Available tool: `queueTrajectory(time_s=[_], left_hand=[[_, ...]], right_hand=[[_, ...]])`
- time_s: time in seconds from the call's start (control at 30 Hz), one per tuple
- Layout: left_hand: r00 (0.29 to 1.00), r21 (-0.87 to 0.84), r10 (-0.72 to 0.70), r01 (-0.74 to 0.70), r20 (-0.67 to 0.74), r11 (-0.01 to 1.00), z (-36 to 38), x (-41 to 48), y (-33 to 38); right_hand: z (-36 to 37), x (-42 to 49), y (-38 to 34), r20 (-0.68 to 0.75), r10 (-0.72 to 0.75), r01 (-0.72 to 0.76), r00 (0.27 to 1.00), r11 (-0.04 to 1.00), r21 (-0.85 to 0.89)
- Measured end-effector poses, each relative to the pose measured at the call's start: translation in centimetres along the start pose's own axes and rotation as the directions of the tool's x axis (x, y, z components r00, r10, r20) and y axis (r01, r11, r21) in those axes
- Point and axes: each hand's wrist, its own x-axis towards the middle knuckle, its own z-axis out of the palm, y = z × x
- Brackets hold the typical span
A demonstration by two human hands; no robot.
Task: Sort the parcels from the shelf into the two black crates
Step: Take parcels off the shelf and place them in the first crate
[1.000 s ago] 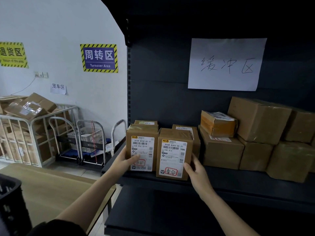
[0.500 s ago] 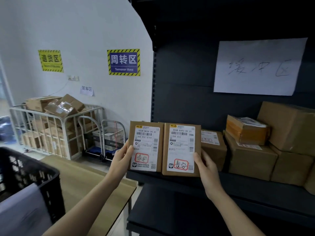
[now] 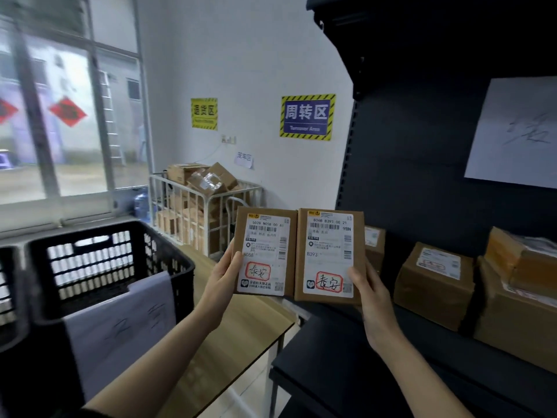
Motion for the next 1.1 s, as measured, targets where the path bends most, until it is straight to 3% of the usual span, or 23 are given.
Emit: queueTrajectory(time_s=[0.33, 0.6, 1.1], left_hand=[[0.988, -0.007, 0.007, -0.008, -0.156, 1.000, -7.7, -4.3, 1.7], [0.930, 0.013, 0.025, -0.022, -0.366, 1.000, -16.4, -7.5, 3.4], [0.786, 0.064, 0.031, 0.010, -0.618, 0.998, -42.2, -17.2, 7.7]], right_hand=[[7.0, 0.0, 0.6, 0.192, 0.057, -0.073, 0.980, 0.994, 0.079], [16.7, -0.3, 1.5, 0.352, 0.065, -0.118, 0.934, 0.984, 0.133], [45.5, -7.8, 2.6, 0.588, 0.089, -0.235, 0.804, 0.956, 0.176]])
